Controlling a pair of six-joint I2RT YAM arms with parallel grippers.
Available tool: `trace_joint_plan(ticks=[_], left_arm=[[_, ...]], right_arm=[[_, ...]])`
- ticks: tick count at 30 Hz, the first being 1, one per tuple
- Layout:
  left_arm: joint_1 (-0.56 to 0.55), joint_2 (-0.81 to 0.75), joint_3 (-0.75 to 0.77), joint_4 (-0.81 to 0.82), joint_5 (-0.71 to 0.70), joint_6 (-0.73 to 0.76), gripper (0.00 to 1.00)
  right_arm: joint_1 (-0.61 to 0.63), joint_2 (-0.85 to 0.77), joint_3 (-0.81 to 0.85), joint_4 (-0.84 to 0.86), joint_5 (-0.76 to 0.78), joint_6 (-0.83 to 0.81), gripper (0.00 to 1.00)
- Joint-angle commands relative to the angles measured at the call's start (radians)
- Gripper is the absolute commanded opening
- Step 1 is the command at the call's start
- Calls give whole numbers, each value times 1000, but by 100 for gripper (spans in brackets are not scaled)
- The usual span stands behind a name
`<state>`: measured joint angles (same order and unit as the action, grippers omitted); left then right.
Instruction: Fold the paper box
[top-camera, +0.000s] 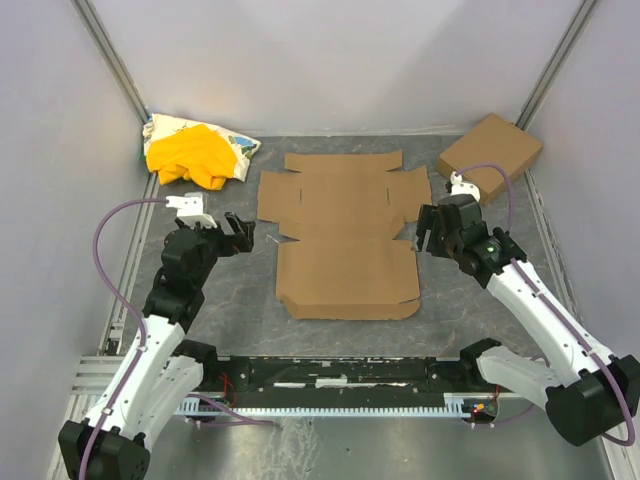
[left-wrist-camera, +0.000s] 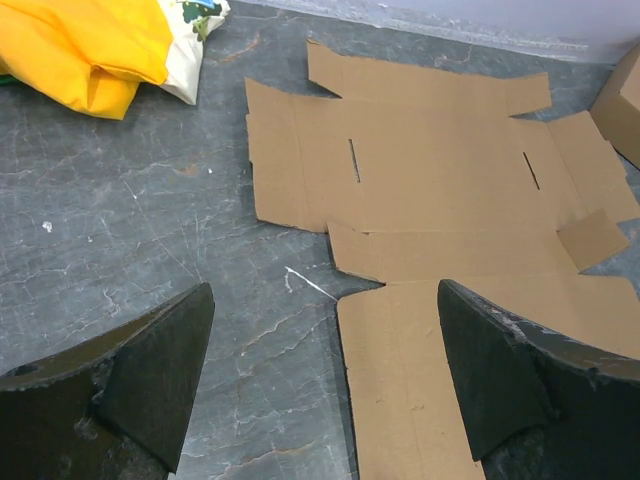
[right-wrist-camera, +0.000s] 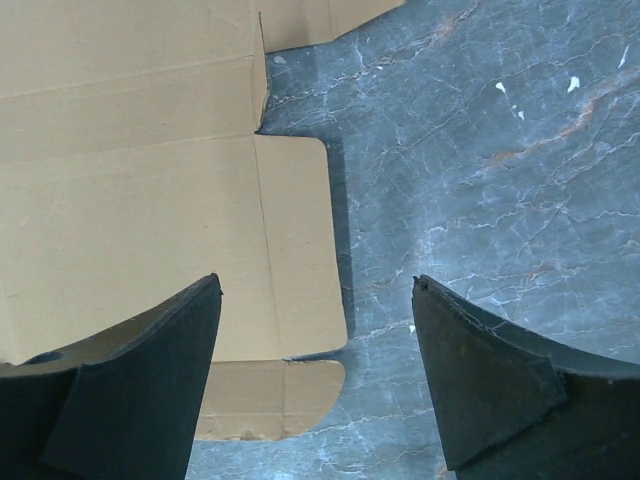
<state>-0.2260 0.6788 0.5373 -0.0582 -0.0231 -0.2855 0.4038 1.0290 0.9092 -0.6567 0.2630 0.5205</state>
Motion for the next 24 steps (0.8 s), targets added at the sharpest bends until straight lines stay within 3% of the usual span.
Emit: trace_joint_plan(ticks=[1, 7, 14, 16, 20, 22, 24], left_arm=[[-9, 2, 15, 25, 15, 51, 99], [-9, -5, 12, 23, 14, 54, 99], [-9, 9, 20, 15, 20, 56, 100], [-10, 30, 34, 2, 9, 41, 92], [-10, 194, 159, -76, 17, -70, 61], [-9, 298, 222, -97, 26, -139, 59], [-9, 381, 258, -89, 13, -193, 65]], right_arm=[[-3, 6, 4, 48, -24, 23, 86], [-3, -10, 5, 76, -51, -5, 86], [-4, 81, 38, 75, -66, -13, 83], [-5, 158, 104, 52, -37, -13, 82], [-22, 371, 290, -43, -8, 4, 77], [-37, 472, 357, -63, -28, 23, 73], [-50, 522, 379, -28, -47, 33, 71]])
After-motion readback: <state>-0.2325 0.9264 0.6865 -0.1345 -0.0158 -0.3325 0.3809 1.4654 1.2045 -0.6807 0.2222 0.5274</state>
